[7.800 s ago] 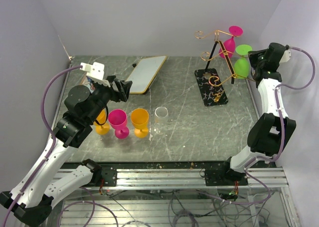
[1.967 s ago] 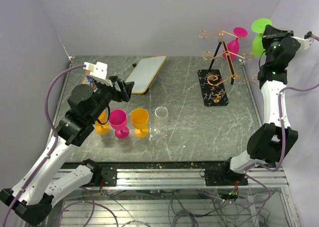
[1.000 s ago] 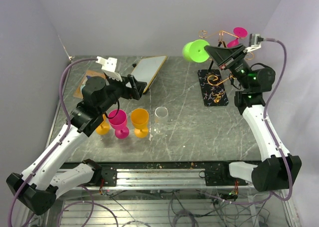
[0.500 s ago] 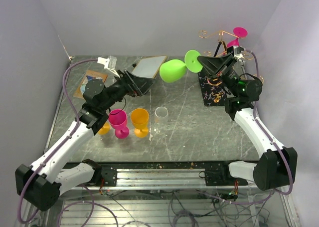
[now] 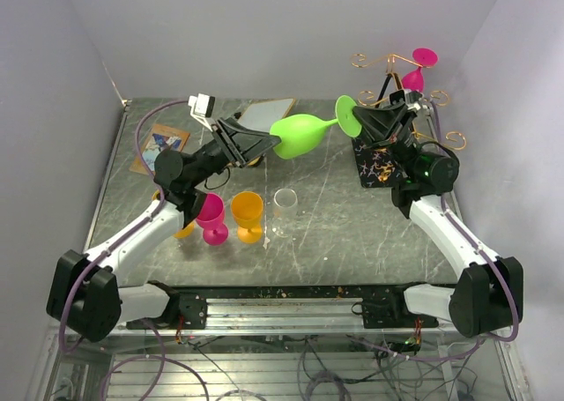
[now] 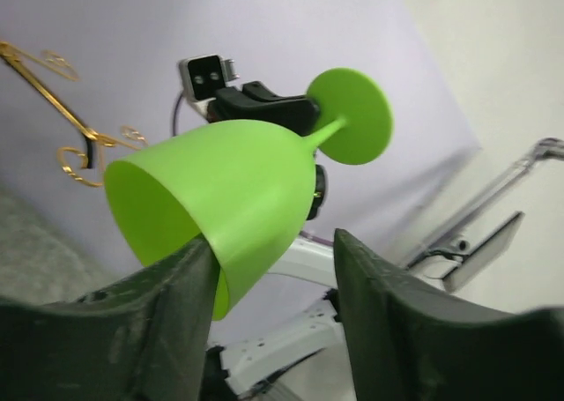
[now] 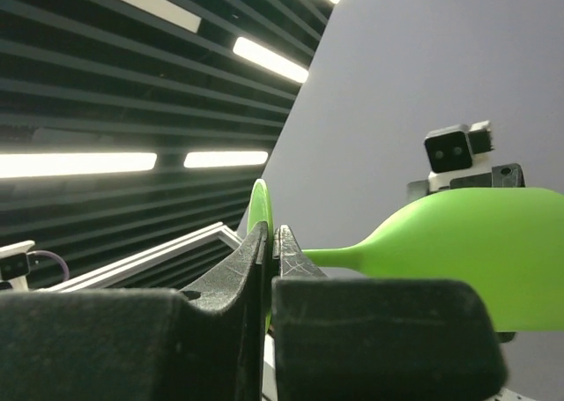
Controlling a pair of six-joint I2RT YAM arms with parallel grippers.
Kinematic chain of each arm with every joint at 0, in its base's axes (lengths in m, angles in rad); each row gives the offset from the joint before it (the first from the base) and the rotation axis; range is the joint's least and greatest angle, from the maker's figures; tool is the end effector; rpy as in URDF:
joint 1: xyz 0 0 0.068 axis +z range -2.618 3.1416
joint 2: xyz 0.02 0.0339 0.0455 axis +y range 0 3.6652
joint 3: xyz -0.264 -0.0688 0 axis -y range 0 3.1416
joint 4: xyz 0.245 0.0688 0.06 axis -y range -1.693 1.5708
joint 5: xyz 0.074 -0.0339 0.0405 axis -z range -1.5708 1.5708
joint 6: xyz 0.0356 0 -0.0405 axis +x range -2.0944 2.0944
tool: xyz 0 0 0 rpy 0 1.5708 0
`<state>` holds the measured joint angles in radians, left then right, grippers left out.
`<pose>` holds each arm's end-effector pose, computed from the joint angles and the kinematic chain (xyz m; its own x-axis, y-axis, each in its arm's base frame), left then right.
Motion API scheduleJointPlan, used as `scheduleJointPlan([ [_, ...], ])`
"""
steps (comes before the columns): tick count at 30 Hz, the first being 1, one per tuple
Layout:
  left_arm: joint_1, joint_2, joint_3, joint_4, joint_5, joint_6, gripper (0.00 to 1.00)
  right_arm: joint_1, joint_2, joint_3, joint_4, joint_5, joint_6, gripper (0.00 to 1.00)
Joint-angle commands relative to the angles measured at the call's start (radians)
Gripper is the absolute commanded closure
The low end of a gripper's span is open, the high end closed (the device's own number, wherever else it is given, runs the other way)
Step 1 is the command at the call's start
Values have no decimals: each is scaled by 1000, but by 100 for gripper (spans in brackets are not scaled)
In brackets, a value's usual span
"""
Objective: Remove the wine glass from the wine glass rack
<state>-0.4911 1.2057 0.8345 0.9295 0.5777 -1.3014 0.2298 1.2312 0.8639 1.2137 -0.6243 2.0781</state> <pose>0.2235 -0.1416 0.3821 -0.6502 -0.5680 -0.5046 0.6641 -0.1023 -0.7406 0.2391 0.0773 0.4075 -0.8455 0.5305 -0.0607 -0.3643 -0.4901 0.7919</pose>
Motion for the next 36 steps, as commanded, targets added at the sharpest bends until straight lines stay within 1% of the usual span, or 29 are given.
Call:
scheduleJointPlan([
  [1, 7, 45, -19, 352, 91, -194, 43, 14, -17, -10, 58, 31, 26, 100],
  [2, 6, 55, -21, 390, 94, -223, 46, 17, -18, -14, 56, 38, 22, 100],
  [8, -14, 144, -4, 614, 100, -370, 60, 29, -16, -27, 59, 48, 8, 100],
  [10, -25, 171, 11, 668, 102, -402, 66, 32, -18, -31, 54, 52, -2, 100],
  [11, -31, 183, 19, 689, 102, -415, 72, 31, -18, -34, 52, 53, -9, 100],
  [15, -44, 212, 36, 749, 100, -447, 85, 31, -31, -43, 14, 64, -62, 100],
  [17, -45, 215, 38, 753, 103, -446, 92, 32, -51, -52, -26, 81, -103, 100],
  [21, -46, 200, 33, 720, 105, -423, 93, 31, -102, -51, -160, 108, -235, 89],
  [26, -45, 172, 22, 666, 105, -386, 93, 31, -179, -60, -347, 183, -392, 63],
  [28, -45, 163, 22, 642, 113, -369, 93, 30, -205, -63, -405, 212, -441, 56],
  [30, -45, 150, 19, 612, 119, -345, 93, 30, -229, -60, -463, 236, -505, 48],
  [31, -44, 143, 16, 592, 122, -330, 93, 30, -240, -56, -493, 247, -529, 45],
  [32, -45, 135, 14, 567, 125, -316, 93, 29, -251, -52, -535, 260, -559, 43],
  [36, -45, 93, 2, 453, 138, -238, 93, 27, -309, -32, -710, 348, -691, 28],
])
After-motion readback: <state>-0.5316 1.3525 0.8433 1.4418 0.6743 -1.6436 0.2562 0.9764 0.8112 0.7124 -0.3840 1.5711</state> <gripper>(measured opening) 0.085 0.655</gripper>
